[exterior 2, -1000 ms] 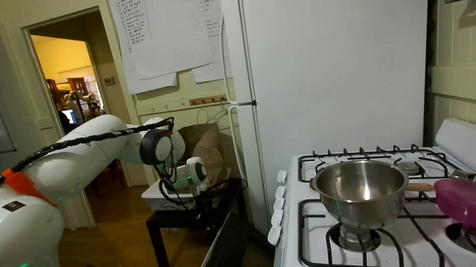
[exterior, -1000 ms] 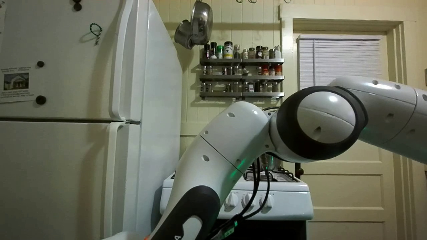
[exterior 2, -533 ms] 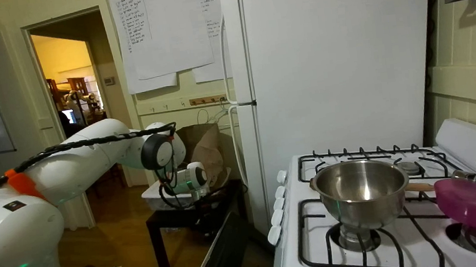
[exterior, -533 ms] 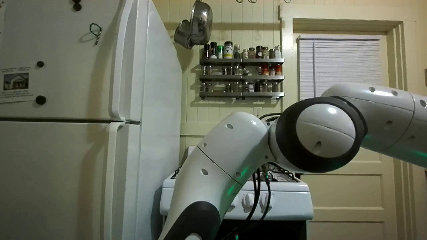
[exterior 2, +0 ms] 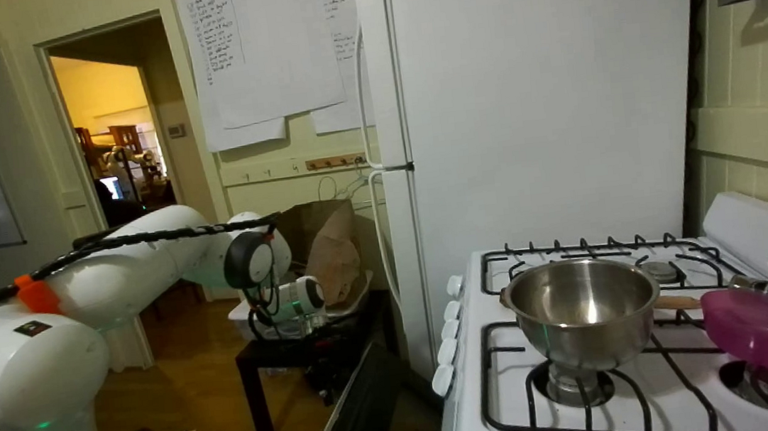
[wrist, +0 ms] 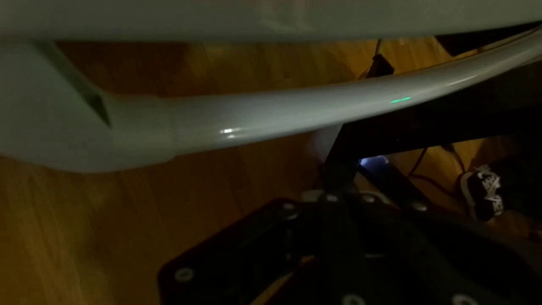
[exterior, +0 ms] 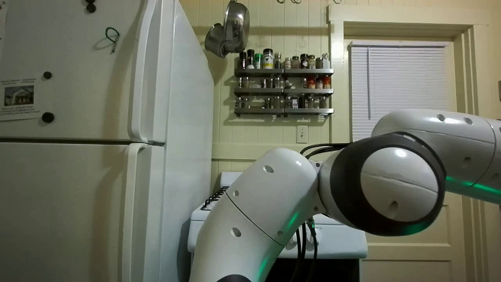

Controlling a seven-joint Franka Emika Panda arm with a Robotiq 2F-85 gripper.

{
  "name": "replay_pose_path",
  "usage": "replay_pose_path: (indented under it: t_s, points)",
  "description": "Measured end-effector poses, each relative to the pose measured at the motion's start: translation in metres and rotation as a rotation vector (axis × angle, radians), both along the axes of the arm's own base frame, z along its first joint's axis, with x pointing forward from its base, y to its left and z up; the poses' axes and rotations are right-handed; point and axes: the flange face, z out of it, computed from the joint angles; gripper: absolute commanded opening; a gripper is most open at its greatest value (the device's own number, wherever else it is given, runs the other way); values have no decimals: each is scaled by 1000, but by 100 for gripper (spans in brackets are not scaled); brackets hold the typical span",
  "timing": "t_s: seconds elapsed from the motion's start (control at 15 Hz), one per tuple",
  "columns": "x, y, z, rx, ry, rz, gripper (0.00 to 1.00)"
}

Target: Close the oven.

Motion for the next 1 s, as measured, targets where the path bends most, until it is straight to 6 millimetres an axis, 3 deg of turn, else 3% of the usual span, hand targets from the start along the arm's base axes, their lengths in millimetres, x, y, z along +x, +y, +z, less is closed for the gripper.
replay_pose_path:
  t_s: [0.4, 0.67, 1.0]
  points:
    - [-3, 16, 20, -94, -6, 118, 0]
    - [-3, 21, 4, -57, -46, 117, 0]
    - [-11, 13, -24, -88, -113, 93, 0]
